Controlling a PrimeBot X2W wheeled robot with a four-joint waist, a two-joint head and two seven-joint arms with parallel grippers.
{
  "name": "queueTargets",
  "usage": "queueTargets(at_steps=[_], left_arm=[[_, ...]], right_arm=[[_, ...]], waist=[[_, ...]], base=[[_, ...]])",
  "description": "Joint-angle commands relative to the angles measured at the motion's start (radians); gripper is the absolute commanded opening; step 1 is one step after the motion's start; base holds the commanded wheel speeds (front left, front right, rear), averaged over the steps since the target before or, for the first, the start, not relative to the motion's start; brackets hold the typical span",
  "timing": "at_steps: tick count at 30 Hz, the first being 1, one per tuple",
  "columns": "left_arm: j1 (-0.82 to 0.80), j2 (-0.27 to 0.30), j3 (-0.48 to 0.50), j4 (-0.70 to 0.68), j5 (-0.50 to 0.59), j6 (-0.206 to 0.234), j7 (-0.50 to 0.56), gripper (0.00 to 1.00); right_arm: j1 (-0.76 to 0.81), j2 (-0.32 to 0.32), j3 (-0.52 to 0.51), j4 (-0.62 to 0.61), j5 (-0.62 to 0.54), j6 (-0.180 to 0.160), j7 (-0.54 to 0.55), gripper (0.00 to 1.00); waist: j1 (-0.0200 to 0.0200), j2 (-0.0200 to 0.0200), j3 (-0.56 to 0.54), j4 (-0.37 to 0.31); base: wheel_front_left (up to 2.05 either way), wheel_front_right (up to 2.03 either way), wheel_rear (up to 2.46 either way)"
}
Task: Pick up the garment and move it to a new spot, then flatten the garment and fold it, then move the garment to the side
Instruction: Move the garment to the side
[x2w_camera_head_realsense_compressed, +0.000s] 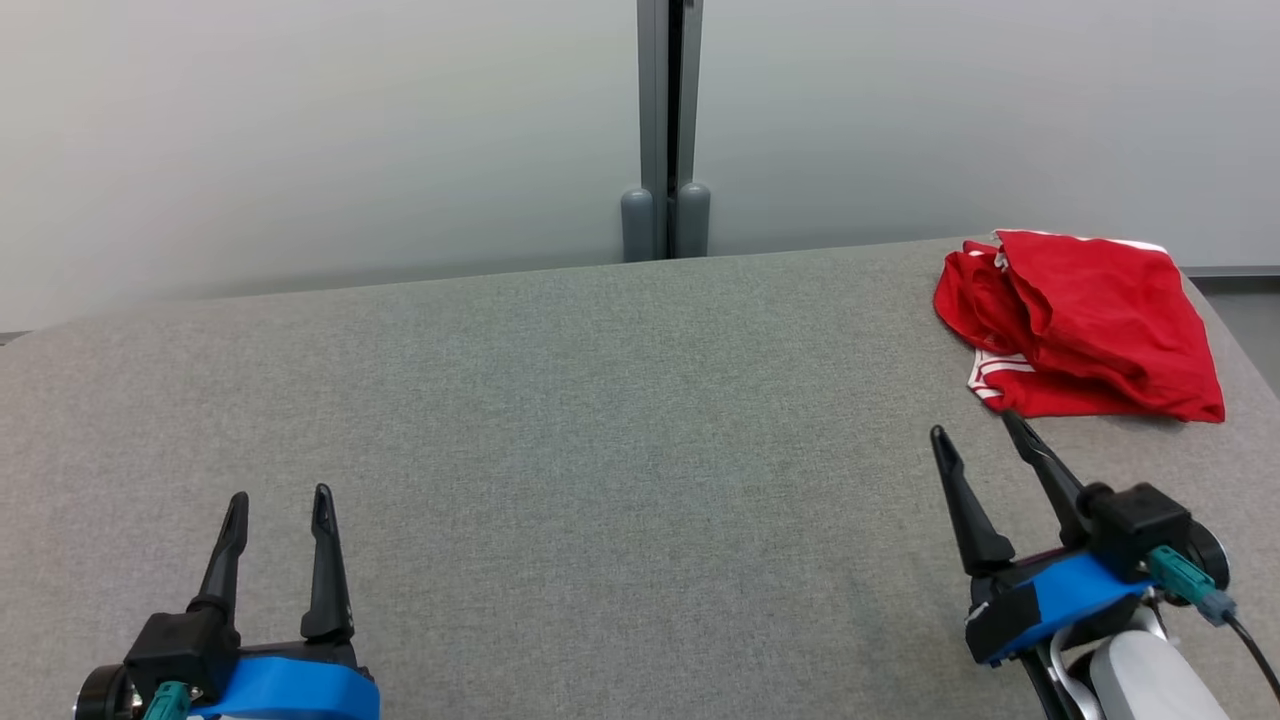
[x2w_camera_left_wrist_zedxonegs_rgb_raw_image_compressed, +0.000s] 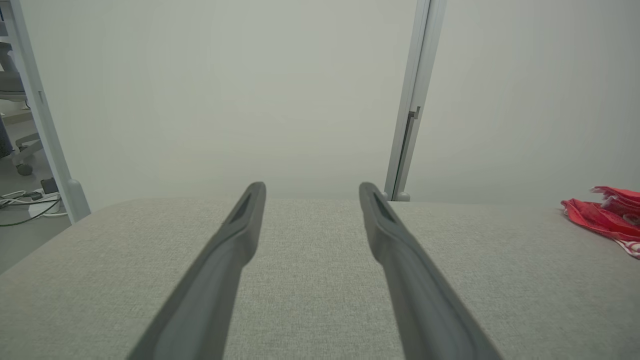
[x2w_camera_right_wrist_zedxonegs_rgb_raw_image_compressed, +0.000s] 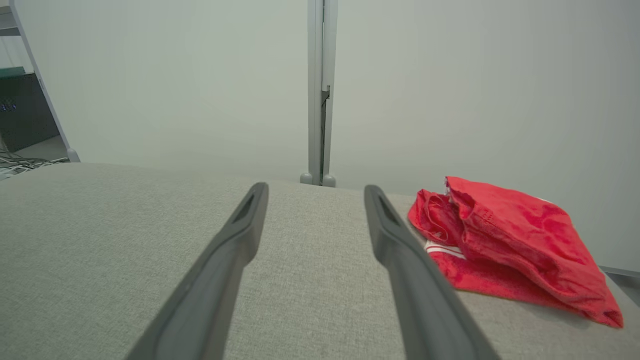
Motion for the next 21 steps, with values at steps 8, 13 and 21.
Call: queueTargets(at_steps=[8, 13, 21], left_arm=[[-0.020, -0.002, -0.007, 0.041, 0.006, -0.007, 0.000, 1.00], [-0.023, -0.001, -0.003, 0.063, 0.010, -0.007, 0.000, 1.00], [-0.042, -0.001, 0.004, 0.084, 0.009, -0.008, 0.000, 1.00]], right_arm=[[0.098, 0.057, -0.128, -0.059, -0.027, 0.000, -0.003, 1.00], [0.127, 0.090, -0.191, -0.084, -0.051, 0.000, -0.003, 1.00], [0.151, 0.137, -0.248, -0.118, -0.080, 0.000, -0.003, 1.00]], waist=[[0.0001, 0.0001, -0.018, 0.014], [0.0001, 0.0001, -0.023, 0.021], [0.0001, 0.0001, -0.026, 0.029]], base=[[0.00, 0.00, 0.00], [0.00, 0.00, 0.00], [0.00, 0.00, 0.00]])
